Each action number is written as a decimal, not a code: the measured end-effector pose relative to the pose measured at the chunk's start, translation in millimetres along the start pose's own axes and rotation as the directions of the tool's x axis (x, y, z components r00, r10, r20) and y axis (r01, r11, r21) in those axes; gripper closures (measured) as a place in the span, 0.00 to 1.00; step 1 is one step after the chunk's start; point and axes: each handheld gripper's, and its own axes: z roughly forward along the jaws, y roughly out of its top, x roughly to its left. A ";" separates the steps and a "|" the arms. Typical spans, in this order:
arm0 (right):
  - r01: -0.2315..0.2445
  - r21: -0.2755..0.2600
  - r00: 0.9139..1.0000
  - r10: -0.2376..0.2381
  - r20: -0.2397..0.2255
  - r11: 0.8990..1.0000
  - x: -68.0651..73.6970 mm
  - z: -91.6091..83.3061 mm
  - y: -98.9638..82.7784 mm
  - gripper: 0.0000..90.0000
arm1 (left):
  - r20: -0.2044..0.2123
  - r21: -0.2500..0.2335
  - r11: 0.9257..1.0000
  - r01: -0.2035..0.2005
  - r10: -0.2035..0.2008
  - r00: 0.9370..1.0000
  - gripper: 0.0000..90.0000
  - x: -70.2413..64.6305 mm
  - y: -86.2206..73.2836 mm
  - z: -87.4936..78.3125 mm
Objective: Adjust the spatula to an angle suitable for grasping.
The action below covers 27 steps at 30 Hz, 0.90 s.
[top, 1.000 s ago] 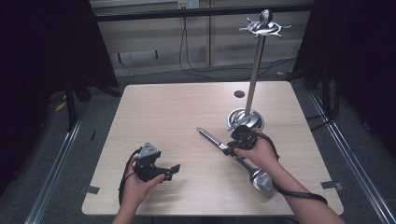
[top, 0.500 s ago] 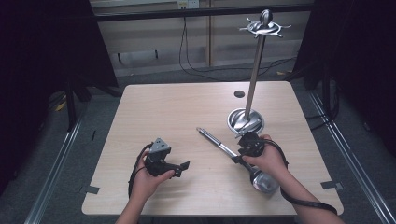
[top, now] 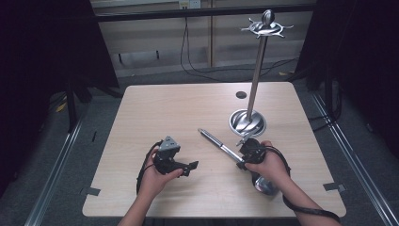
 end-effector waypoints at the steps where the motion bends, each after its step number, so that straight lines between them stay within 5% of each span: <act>1: 0.001 0.012 1.000 -0.001 0.003 1.000 1.9 -0.2 1.3 0.75 | -0.002 0.000 1.000 0.001 -0.001 1.000 0.03 -0.2 -0.2 0.3; 16: -0.009 0.009 1.000 0.009 -0.006 1.000 0.1 0.4 3.8 0.84 | -0.008 0.005 1.000 0.005 -0.004 1.000 0.03 1.5 -3.2 -2.2; 27: -0.038 -0.101 0.999 0.034 -0.039 0.994 -5.7 -5.6 -1.8 0.84 | -0.016 0.010 1.000 0.013 -0.013 1.000 0.03 4.2 -5.1 -2.7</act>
